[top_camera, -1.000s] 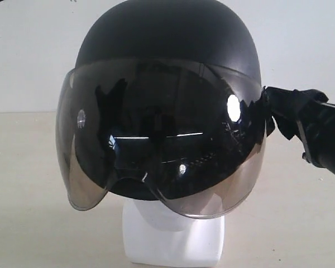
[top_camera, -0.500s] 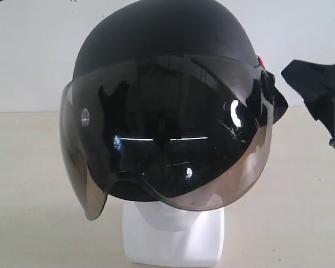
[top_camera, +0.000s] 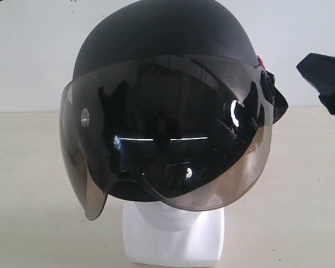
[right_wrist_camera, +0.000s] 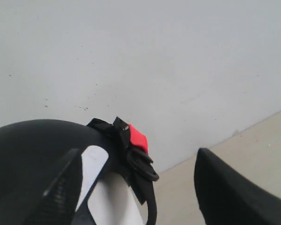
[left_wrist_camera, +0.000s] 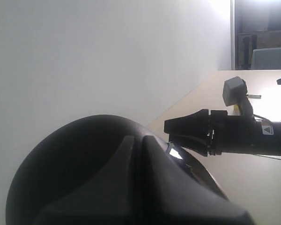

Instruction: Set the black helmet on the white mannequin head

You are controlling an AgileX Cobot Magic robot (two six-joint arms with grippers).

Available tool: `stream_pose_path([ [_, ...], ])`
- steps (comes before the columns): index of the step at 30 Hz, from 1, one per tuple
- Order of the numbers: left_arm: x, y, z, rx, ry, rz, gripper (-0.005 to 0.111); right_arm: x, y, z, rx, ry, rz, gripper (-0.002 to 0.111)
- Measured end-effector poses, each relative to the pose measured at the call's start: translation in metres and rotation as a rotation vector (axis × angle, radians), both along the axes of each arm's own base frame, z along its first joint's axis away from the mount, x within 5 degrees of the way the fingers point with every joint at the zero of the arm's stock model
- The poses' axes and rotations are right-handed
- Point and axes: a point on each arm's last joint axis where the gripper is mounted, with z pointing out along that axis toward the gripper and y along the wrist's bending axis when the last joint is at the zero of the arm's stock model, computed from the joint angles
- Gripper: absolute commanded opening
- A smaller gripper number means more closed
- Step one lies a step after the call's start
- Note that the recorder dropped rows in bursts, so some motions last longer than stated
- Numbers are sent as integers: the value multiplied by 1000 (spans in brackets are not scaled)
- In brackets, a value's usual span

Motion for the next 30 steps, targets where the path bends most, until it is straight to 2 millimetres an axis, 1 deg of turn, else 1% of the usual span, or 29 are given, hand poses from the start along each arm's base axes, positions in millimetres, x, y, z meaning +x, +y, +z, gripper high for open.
stream_pose_path([
  [6,0,0,0,0,0,0,4,8,7,-1,-68,56,21,64],
  [9,0,0,0,0,0,0,4,14,11,-1,-87,80,27,54],
  [11,0,0,0,0,0,0,4,17,14,-5,-100,108,33,46],
  [14,0,0,0,0,0,0,4,21,17,-12,-119,158,41,37],
  [16,0,0,0,0,0,0,4,23,18,-19,-128,200,46,22],
  [17,0,0,0,0,0,0,4,24,19,-20,-131,206,46,8],
  [18,0,0,0,0,0,0,4,24,19,-21,-132,208,46,0],
  [24,0,0,0,0,0,0,4,26,19,-19,-157,200,33,0],
  [26,0,0,0,0,0,0,4,27,15,-21,-197,210,-14,0],
  [30,0,0,0,0,0,0,4,29,8,-27,-233,285,-54,0],
])
